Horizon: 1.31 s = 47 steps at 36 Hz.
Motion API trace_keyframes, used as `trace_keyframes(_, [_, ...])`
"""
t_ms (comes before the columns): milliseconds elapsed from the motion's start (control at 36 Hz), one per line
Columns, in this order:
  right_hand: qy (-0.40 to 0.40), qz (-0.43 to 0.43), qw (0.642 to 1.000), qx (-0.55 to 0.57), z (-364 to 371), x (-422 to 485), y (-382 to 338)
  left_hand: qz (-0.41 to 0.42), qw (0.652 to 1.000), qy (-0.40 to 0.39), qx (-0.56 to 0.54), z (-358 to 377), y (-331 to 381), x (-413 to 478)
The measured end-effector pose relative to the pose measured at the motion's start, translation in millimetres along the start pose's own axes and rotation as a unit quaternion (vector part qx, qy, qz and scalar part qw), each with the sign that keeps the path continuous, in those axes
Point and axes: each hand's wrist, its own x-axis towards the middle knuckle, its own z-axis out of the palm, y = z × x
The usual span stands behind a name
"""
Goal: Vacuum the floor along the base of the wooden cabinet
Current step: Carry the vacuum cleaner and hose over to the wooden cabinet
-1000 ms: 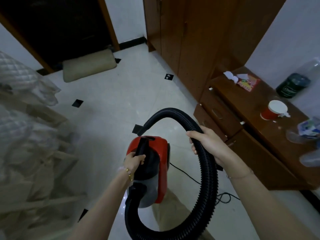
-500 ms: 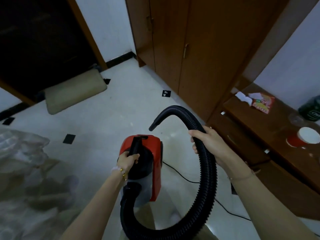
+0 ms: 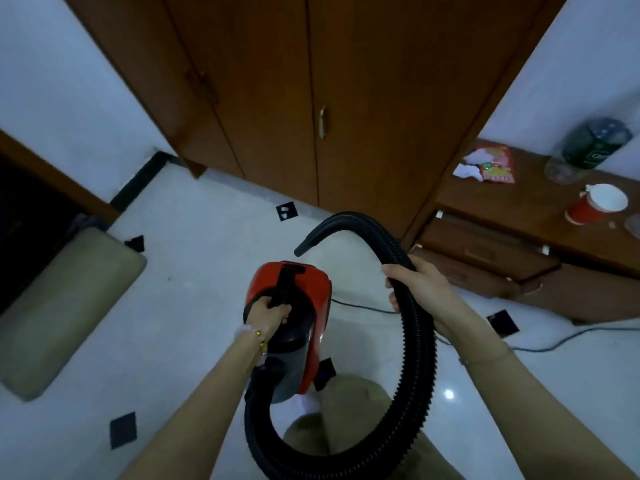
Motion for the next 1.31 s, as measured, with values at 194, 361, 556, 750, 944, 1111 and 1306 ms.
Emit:
trace_keyframes(194, [0.088, 0.023, 0.993, 0.074, 32.9, 45.5, -3.5, 0.022, 0.993, -0.058, 0.1, -31.2, 39.9, 79.7])
trace_keyframes(361, [0.167, 0.051, 0.977, 0.123, 59.6, 93.3, -19.6, 0.038, 0.98, -0.117, 0.16, -45.1, 75.3, 144.7])
trace_keyframes(556, [0.217, 0.103, 0.964, 0.111, 94.2, 124.8, -37.1, 0.036, 0.962, -0.18, 0.202, -68.1, 103.1, 188.8])
trace_keyframes(750, [0.264, 0.117, 0.944, 0.158, 124.1, 145.2, -40.2, 0.031, 0.936, -0.243, 0.252, -87.9, 131.9, 237.3])
trace_keyframes(944, [0.35, 0.132, 0.902, 0.216, 191.6, 152.8, -43.5, 0.061, 0.866, -0.325, 0.374, -116.0, 149.4, 291.8])
trace_keyframes(1111, [0.418, 0.135, 0.858, 0.267, 286.2, 153.8, -46.3, 0.114, 0.776, -0.389, 0.482, -157.5, 158.9, 315.9])
trace_keyframes(1306, [0.47, 0.116, 0.808, 0.334, 373.2, 158.7, -41.2, 0.151, 0.709, -0.407, 0.556, -198.7, 162.7, 342.8])
